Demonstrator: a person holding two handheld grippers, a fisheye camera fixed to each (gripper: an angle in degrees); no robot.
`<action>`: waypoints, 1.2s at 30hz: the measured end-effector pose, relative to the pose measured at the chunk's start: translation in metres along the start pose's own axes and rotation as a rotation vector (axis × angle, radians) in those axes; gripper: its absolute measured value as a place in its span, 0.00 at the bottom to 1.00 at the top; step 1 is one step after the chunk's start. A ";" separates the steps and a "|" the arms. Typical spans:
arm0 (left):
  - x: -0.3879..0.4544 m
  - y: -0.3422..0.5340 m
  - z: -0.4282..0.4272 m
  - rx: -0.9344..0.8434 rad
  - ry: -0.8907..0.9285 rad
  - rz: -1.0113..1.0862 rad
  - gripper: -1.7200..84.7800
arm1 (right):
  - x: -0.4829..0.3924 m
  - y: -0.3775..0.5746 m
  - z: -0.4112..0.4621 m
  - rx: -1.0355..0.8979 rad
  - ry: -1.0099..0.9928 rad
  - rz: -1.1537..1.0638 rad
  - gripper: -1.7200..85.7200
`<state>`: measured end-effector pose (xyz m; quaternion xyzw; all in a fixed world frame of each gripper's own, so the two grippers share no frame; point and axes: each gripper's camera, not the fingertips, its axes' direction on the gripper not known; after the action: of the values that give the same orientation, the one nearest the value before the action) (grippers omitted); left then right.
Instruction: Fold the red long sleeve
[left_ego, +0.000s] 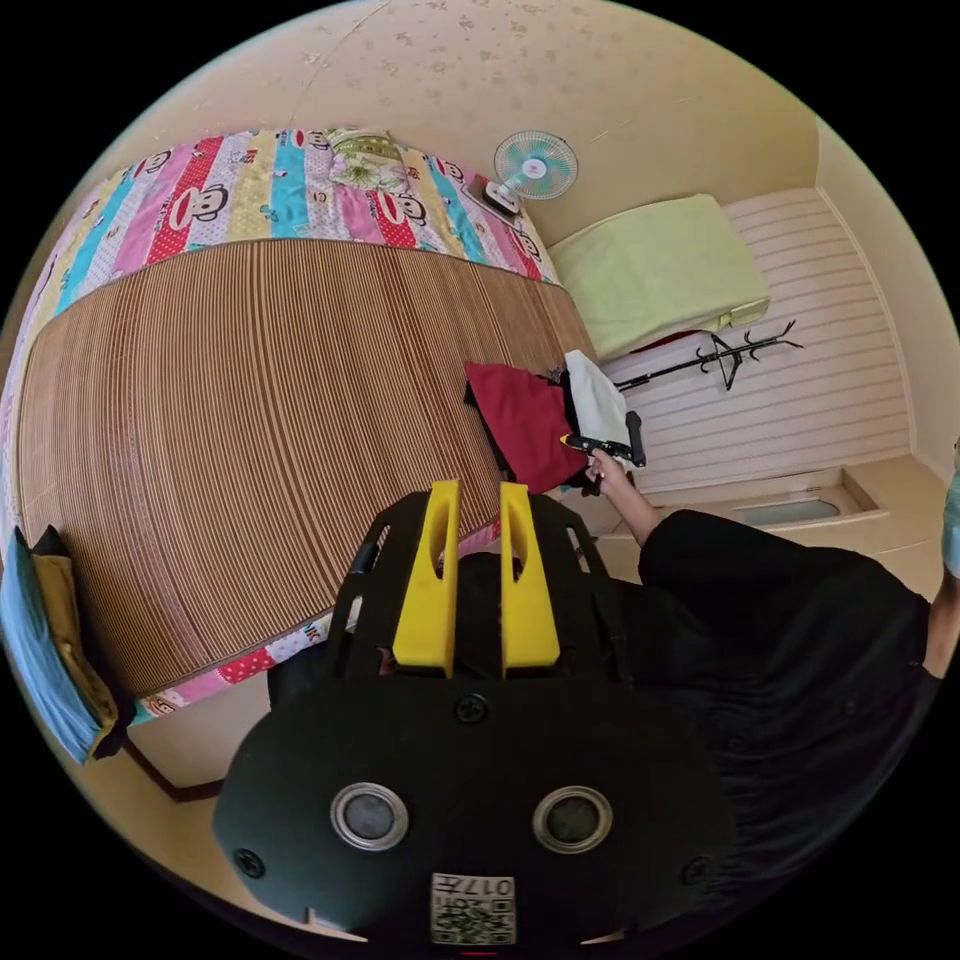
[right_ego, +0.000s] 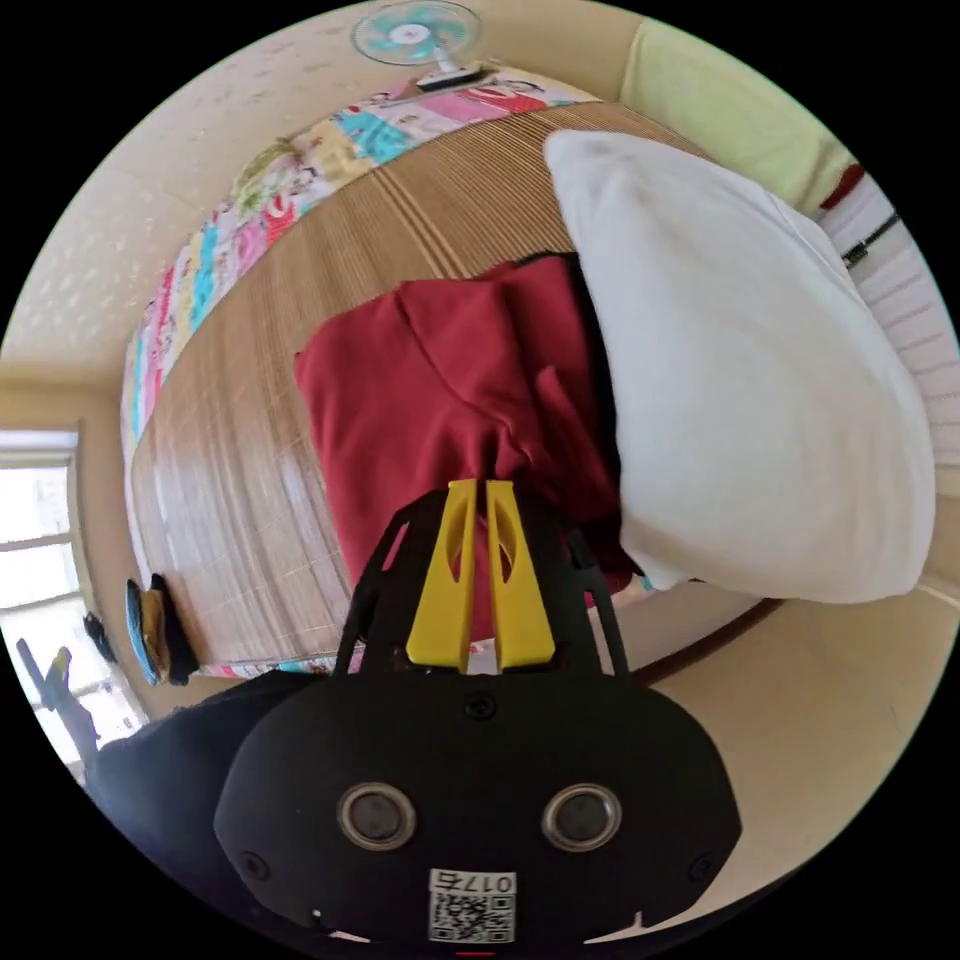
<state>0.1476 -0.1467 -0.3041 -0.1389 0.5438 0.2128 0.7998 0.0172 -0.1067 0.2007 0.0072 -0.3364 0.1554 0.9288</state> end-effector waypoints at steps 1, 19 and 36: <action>-0.009 -0.003 -0.004 0.003 0.000 -0.019 0.10 | -0.016 0.016 -0.015 0.057 -0.168 -0.067 0.04; -0.167 -0.194 0.066 -0.123 0.641 -0.571 0.23 | -0.262 0.066 -0.119 -0.010 -1.106 -0.878 0.03; -0.264 -0.033 -0.127 0.355 0.935 -0.876 0.23 | -0.334 0.014 -0.175 0.297 -1.214 -0.919 0.03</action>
<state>-0.0233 -0.2826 -0.1060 -0.2909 0.7536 -0.3071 0.5031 -0.1205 -0.1675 -0.1456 0.3543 -0.7252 -0.2333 0.5423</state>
